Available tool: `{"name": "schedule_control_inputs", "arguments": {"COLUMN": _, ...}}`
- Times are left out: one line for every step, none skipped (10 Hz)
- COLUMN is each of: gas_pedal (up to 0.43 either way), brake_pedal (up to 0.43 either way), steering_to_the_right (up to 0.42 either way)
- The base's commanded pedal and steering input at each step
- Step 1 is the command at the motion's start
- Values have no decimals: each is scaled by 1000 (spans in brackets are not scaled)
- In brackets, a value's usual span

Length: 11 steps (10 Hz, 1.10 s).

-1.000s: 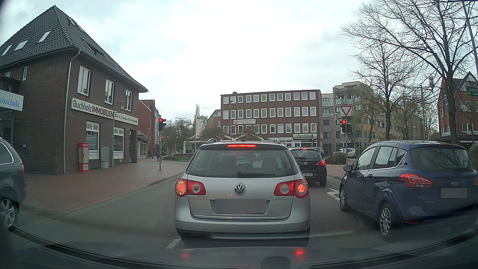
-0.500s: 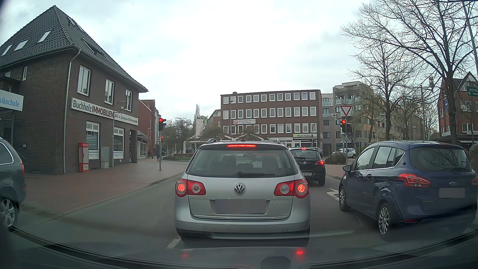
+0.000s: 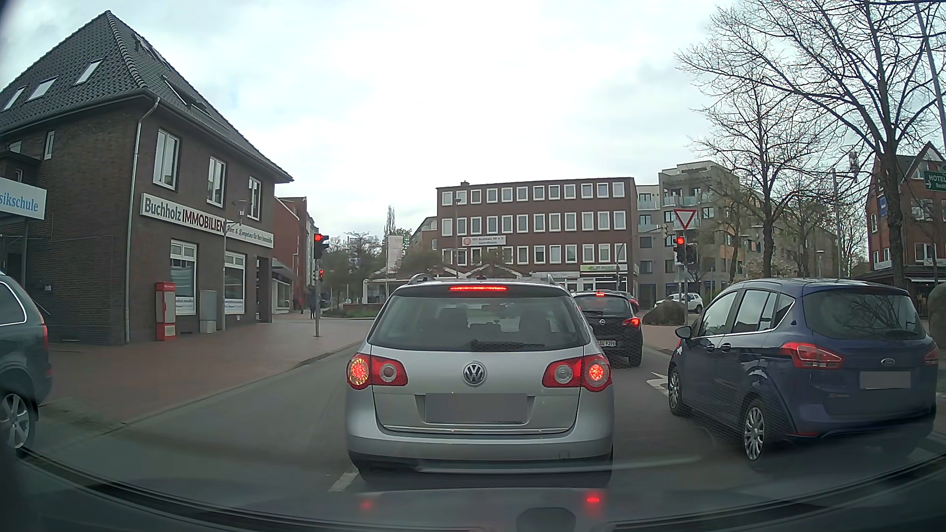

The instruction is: Follow the waypoints while adhering to traffic rules and regulations

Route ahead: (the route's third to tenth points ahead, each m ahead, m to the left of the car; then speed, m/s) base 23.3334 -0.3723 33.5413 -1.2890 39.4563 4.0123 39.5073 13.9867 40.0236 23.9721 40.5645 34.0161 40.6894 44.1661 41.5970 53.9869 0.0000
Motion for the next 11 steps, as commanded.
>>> {"name": "schedule_control_inputs", "arguments": {"gas_pedal": 0, "brake_pedal": 256, "steering_to_the_right": -17}}
{"name": "schedule_control_inputs", "arguments": {"gas_pedal": 0, "brake_pedal": 256, "steering_to_the_right": -17}}
{"name": "schedule_control_inputs", "arguments": {"gas_pedal": 0, "brake_pedal": 256, "steering_to_the_right": -17}}
{"name": "schedule_control_inputs", "arguments": {"gas_pedal": 0, "brake_pedal": 256, "steering_to_the_right": -17}}
{"name": "schedule_control_inputs", "arguments": {"gas_pedal": 0, "brake_pedal": 256, "steering_to_the_right": -17}}
{"name": "schedule_control_inputs", "arguments": {"gas_pedal": 0, "brake_pedal": 256, "steering_to_the_right": -17}}
{"name": "schedule_control_inputs", "arguments": {"gas_pedal": 0, "brake_pedal": 256, "steering_to_the_right": -17}}
{"name": "schedule_control_inputs", "arguments": {"gas_pedal": 0, "brake_pedal": 256, "steering_to_the_right": -17}}
{"name": "schedule_control_inputs", "arguments": {"gas_pedal": 0, "brake_pedal": 256, "steering_to_the_right": -17}}
{"name": "schedule_control_inputs", "arguments": {"gas_pedal": 0, "brake_pedal": 256, "steering_to_the_right": -17}}
{"name": "schedule_control_inputs", "arguments": {"gas_pedal": 0, "brake_pedal": 256, "steering_to_the_right": -17}}
